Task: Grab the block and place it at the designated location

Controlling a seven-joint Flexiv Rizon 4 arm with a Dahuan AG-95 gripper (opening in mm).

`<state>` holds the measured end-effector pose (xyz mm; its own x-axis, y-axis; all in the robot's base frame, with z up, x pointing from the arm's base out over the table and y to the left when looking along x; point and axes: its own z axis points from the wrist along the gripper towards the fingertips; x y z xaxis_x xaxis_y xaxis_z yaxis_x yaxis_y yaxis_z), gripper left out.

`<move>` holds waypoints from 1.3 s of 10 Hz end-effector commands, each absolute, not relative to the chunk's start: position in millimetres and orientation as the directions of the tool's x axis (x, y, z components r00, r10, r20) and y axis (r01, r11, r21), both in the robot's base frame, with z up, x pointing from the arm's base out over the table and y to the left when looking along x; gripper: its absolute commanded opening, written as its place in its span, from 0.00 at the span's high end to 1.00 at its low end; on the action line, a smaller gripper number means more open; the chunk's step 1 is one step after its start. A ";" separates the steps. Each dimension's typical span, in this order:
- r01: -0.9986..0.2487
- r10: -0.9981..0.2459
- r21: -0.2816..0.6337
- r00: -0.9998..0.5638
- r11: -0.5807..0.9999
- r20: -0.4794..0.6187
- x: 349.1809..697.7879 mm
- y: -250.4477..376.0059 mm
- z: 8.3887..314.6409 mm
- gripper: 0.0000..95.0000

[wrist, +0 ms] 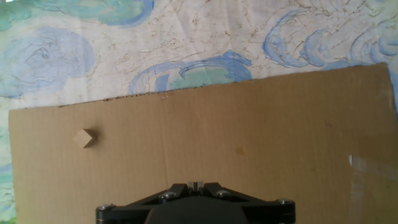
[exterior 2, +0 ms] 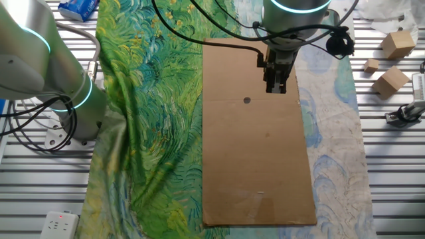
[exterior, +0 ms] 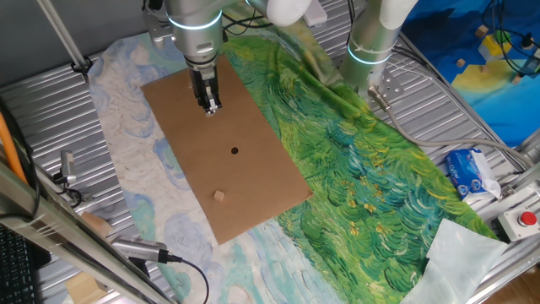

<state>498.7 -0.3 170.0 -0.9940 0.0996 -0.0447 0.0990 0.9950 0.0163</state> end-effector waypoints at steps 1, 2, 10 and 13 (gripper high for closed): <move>0.101 0.101 0.015 -0.994 0.995 -0.042 499.8 0.0 170.0 1.00; 0.099 0.099 0.015 -0.994 0.995 -0.043 499.8 0.0 170.0 1.00; 0.105 0.106 0.020 -0.993 0.994 -0.042 499.7 0.0 169.9 1.00; 0.107 0.108 0.020 -0.993 0.994 -0.038 499.7 0.0 169.8 1.00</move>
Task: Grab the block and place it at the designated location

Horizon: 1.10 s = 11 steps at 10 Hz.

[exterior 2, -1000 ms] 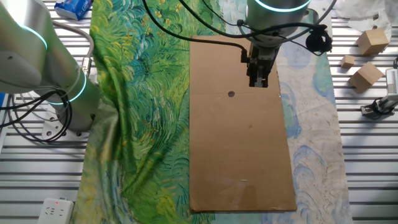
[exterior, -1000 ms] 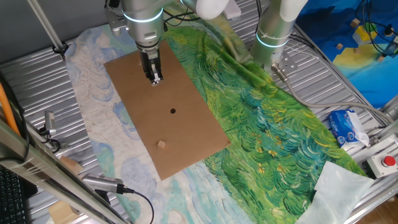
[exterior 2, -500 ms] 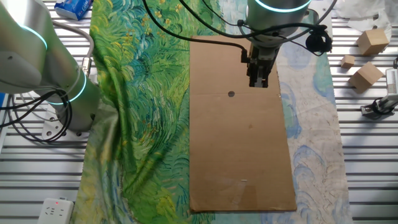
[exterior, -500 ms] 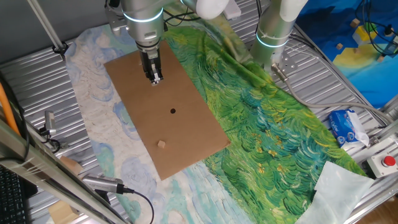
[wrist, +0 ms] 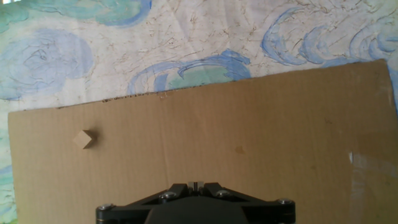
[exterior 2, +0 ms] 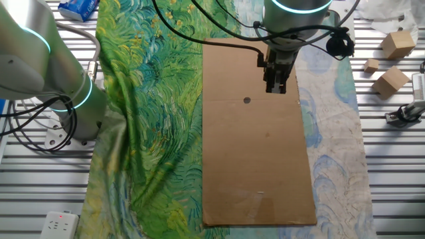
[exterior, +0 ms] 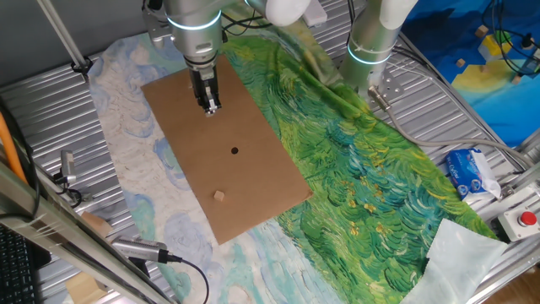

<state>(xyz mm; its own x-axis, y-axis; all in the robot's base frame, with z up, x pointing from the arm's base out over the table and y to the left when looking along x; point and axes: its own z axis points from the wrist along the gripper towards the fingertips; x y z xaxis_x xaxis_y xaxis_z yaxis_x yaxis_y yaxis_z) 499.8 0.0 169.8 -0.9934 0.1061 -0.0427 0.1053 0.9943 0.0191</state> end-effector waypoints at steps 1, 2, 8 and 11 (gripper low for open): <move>0.117 0.117 0.020 -0.993 0.993 -0.031 499.7 0.2 169.8 1.00; 0.123 0.124 0.020 -0.992 0.992 -0.031 499.9 0.6 169.6 1.00; 0.178 0.179 0.018 -0.984 0.984 -0.024 524.0 35.3 164.2 1.00; 0.190 0.191 0.021 -0.982 0.981 -0.011 530.2 43.7 163.7 1.00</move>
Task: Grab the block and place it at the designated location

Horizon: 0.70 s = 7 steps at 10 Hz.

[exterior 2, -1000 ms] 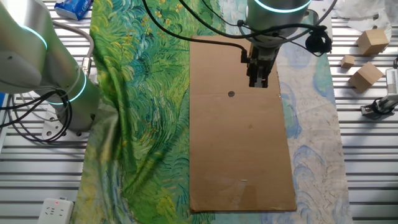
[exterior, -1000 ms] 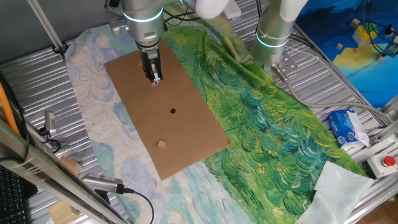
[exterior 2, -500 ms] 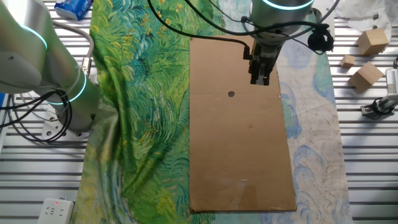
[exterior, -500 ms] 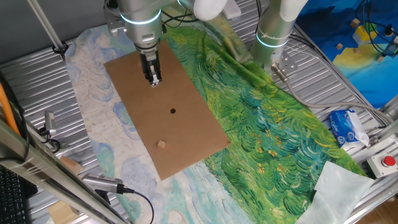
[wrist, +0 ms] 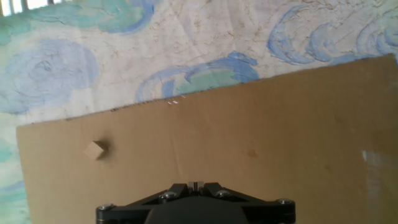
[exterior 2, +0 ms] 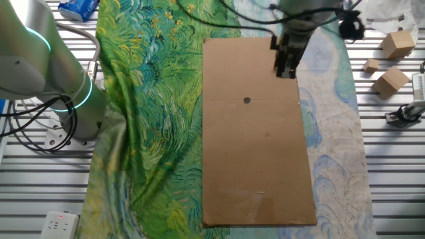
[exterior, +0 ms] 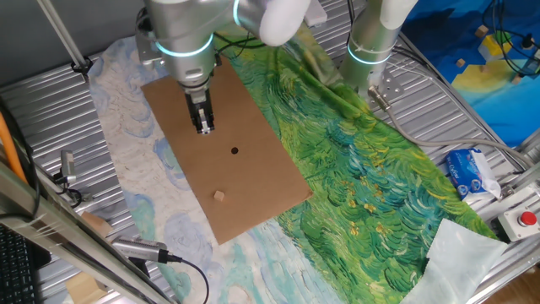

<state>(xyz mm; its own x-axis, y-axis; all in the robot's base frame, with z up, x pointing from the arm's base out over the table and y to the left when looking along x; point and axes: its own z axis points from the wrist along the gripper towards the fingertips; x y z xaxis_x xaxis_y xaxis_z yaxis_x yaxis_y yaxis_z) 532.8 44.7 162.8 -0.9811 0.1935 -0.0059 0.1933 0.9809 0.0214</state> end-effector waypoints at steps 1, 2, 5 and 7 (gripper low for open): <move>0.192 0.193 0.021 -0.981 0.981 -0.012 530.3 43.8 163.7 1.00; 0.198 0.198 0.018 -0.980 0.980 -0.015 531.3 43.9 163.5 1.00; 0.219 0.219 0.004 -0.974 0.976 -0.061 548.4 46.1 147.2 1.00; 0.208 0.206 -0.030 -0.976 0.978 -0.067 563.2 40.7 150.1 1.00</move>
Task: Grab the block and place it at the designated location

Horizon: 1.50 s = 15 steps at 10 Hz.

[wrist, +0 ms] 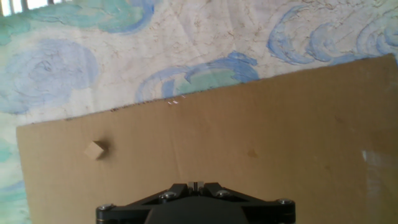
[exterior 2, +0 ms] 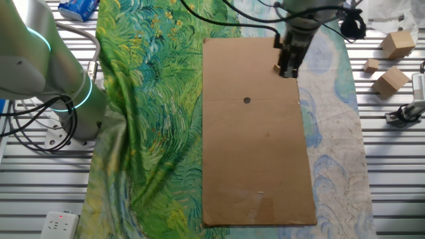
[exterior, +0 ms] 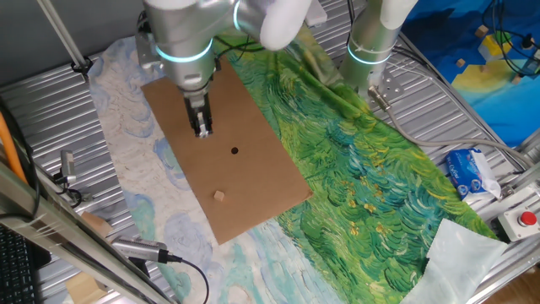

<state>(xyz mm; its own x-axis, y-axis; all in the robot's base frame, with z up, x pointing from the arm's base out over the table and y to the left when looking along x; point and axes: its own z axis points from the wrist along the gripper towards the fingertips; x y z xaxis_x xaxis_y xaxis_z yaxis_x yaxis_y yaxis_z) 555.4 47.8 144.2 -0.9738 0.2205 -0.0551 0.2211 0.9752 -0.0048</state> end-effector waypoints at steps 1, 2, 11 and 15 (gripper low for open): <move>0.203 0.201 -0.027 -0.977 0.979 -0.064 572.0 35.1 154.3 1.00; 0.199 0.197 -0.022 -0.979 0.980 -0.060 582.7 27.8 160.0 1.00; 0.154 0.154 -0.020 -0.988 0.988 -0.020 607.5 -3.6 187.7 1.00; 0.156 0.156 -0.019 -0.988 0.988 -0.013 607.2 -3.3 189.5 1.00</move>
<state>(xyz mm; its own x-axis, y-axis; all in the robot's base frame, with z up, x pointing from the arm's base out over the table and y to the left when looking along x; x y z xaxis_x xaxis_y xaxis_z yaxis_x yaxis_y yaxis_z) 606.2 -3.4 190.0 -0.9876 0.1566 -0.0133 0.1568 0.9874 -0.0197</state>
